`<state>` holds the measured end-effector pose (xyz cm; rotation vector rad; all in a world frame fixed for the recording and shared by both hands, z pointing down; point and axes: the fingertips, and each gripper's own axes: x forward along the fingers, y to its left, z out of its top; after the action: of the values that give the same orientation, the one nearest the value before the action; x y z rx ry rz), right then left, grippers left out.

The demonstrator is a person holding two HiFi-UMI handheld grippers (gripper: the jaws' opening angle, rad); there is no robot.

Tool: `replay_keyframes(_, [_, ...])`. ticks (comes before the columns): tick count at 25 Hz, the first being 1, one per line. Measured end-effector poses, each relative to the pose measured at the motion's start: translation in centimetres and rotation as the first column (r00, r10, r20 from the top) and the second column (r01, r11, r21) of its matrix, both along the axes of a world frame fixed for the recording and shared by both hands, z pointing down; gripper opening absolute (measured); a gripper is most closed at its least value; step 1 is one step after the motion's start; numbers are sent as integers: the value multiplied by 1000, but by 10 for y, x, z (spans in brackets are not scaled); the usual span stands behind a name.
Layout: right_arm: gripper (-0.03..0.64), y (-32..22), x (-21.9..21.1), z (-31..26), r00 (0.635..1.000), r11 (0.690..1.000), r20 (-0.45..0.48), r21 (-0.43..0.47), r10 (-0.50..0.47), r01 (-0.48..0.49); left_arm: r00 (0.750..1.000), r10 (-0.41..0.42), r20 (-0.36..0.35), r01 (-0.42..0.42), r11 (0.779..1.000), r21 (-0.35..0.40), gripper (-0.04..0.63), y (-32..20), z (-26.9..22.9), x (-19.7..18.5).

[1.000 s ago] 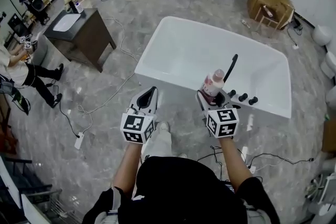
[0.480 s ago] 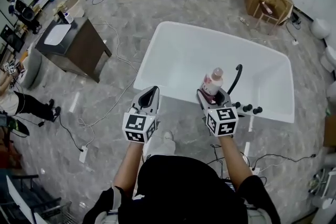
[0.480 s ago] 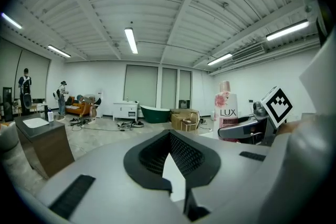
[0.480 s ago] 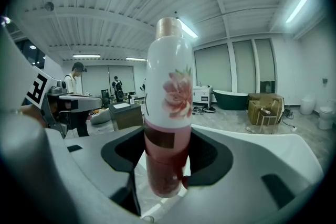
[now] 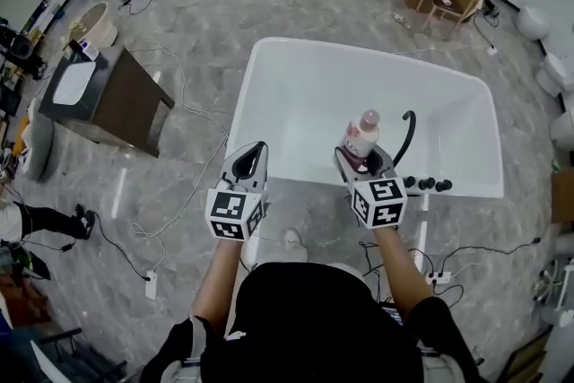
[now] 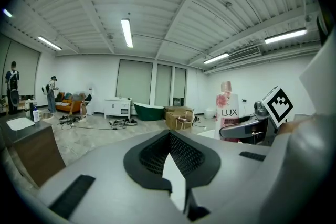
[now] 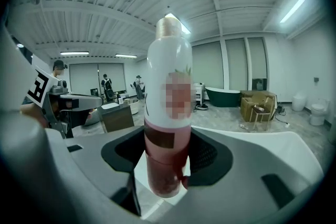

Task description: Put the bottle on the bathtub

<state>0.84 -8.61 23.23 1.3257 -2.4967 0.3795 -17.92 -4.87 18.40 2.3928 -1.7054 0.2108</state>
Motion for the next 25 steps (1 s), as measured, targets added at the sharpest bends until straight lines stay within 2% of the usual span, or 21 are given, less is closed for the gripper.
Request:
replay_keyframes(5, [253, -17, -1, 14, 999, 999, -10, -20, 44, -44, 999, 50, 18, -49, 999, -21, 12, -25, 19, -5])
replay_keyframes(10, [253, -22, -3, 33, 997, 996, -10, -50, 71, -72, 996, 91, 5, -90, 993, -78, 12, -36, 43, -2])
replay_keyframes(15, [253, -31, 4, 54, 996, 993, -7, -79, 88, -88, 991, 131, -4, -131, 983, -130, 12, -47, 65, 16])
replay_keyframes(25, [253, -39, 21, 115, 996, 981, -19, -176, 85, -87, 990, 138, -19, -139, 964, -228, 12, -53, 127, 43])
